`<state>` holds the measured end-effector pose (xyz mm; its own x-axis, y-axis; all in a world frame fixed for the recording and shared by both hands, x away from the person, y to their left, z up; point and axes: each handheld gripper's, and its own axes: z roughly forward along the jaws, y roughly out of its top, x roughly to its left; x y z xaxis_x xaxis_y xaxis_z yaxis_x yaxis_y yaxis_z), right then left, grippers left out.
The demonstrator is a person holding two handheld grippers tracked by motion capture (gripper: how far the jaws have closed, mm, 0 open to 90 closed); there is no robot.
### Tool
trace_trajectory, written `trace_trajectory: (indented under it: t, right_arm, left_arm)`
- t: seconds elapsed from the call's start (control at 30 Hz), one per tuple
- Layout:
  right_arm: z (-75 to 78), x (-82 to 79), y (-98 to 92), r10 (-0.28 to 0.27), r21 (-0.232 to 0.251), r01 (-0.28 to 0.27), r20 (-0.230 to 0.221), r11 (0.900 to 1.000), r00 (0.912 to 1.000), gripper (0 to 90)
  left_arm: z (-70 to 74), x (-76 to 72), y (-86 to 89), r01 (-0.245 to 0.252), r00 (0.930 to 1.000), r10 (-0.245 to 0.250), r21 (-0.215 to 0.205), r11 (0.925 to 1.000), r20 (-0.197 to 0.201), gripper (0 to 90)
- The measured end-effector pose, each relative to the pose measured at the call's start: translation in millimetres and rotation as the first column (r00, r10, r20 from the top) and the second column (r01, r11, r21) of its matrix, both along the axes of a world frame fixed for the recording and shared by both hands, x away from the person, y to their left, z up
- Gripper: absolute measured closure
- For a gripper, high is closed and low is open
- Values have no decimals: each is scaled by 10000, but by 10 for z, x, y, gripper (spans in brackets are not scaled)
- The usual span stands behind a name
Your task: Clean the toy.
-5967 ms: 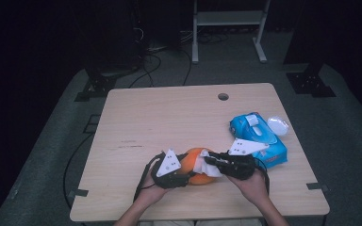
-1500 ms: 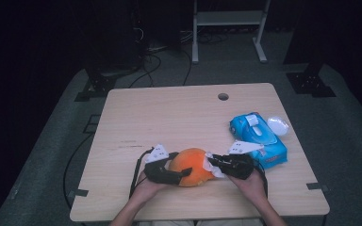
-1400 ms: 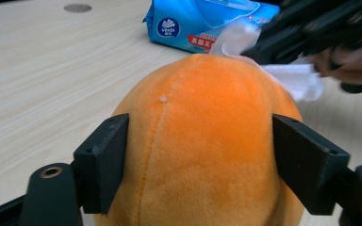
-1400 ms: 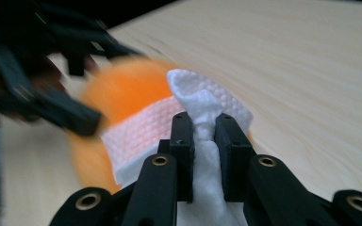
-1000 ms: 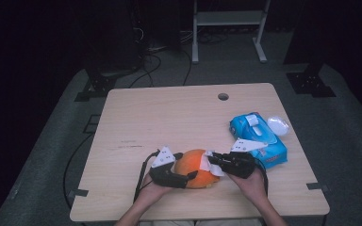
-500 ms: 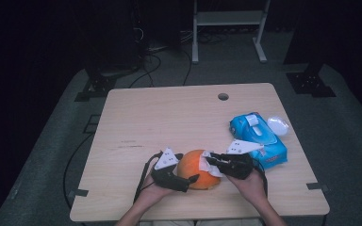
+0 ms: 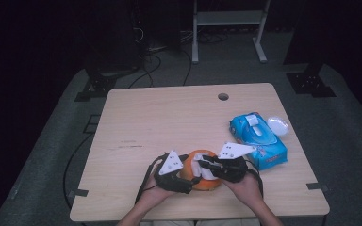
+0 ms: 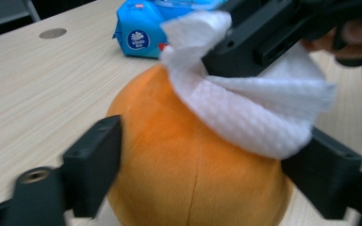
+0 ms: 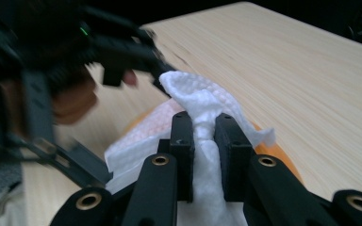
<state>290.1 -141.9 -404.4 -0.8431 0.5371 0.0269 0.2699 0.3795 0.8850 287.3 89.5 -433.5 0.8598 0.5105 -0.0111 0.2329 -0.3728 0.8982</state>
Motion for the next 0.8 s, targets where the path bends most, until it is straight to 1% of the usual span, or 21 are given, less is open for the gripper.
trace_trajectory:
  t: [0.03,0.07,0.1,0.13,0.17,0.2,0.23,0.27,0.33,0.37,0.4,0.43,0.47,0.5,0.53,0.57,0.63,0.7,0.73,0.77,0.8]
  right_arm:
    - [-28,23,-37,-114,-13,114,-51,9999,9999,782]
    - [-41,41,-69,-172,106,173,-132,9998,9998,782]
    - [-38,53,-95,-252,123,254,-173,9996,9995,782]
    - [-27,62,-113,-342,78,343,-101,9994,9994,782]
    - [-20,65,-120,-408,41,408,-85,9992,9991,782]
    - [-15,72,-128,-424,19,424,-52,9991,9991,782]
    - [-10,70,-131,-464,25,464,-31,9989,9989,782]
    - [3,58,-128,-550,7,550,25,9985,9985,782]
    - [48,8,-96,-561,7,561,231,9984,9982,781]
    - [67,-13,-78,-472,32,471,309,9989,9984,781]
    - [90,-48,-35,-157,198,149,371,9997,9992,781]
    - [100,-81,21,97,183,-105,446,9998,9990,781]
    - [103,-108,71,203,49,-206,530,9998,9984,780]
    - [103,-132,125,323,-203,-310,656,9993,9973,781]
    - [98,-140,155,362,-415,-332,738,9986,9966,781]
    - [94,-124,143,320,-440,-289,693,9986,9971,782]
    - [83,-62,48,-38,-278,52,516,9996,9987,782]
    - [53,10,-81,-465,-220,473,357,9986,9983,782]
    - [28,49,-159,-733,-181,736,180,9971,9971,781]
    - [-10,97,-253,-951,-64,950,-180,9955,9953,781]
    - [-23,112,-281,-979,14,980,-327,9952,9947,781]
  left_arm:
    - [-6,18,20,-96,9998,96,29,10000,-160,79]
    - [-23,36,41,-103,9994,102,-28,9999,-322,65]
    - [-45,59,58,-36,9981,26,-150,9999,-609,67]
    - [-55,70,63,53,9969,-70,-211,9998,-789,90]
    - [-60,72,65,116,9961,-143,-313,9994,-872,132]
    - [-53,63,57,98,9971,-120,-288,9995,-753,176]
    - [-40,52,41,109,9982,-119,-172,9998,-584,213]
    - [-21,33,18,104,9991,-108,-100,9999,-416,232]
    - [-6,5,-11,143,9996,-143,-24,9999,-246,252]
    - [3,-21,-43,196,9998,-196,68,9998,-48,256]
    - [12,-45,-68,236,9997,-238,222,9995,102,257]
    - [19,-62,-86,271,9994,-280,384,9989,221,257]
    - [17,-79,-106,293,9989,-311,513,9983,344,258]
    - [7,-87,-107,268,9988,-294,664,9974,394,261]
    - [-2,-86,-93,247,9991,-269,670,9974,323,267]
    - [-11,-78,-73,257,9992,-277,695,9973,284,273]
    - [-23,-68,-57,264,9992,-285,765,9967,270,279]
    - [-46,-48,-35,207,9997,-215,746,9970,106,280]
    - [-56,-33,-18,228,9997,-229,710,9972,11,280]
    - [-57,-28,-14,243,9997,-241,685,9974,-31,279]
    - [-55,-23,-16,270,9996,-266,605,9978,-73,274]
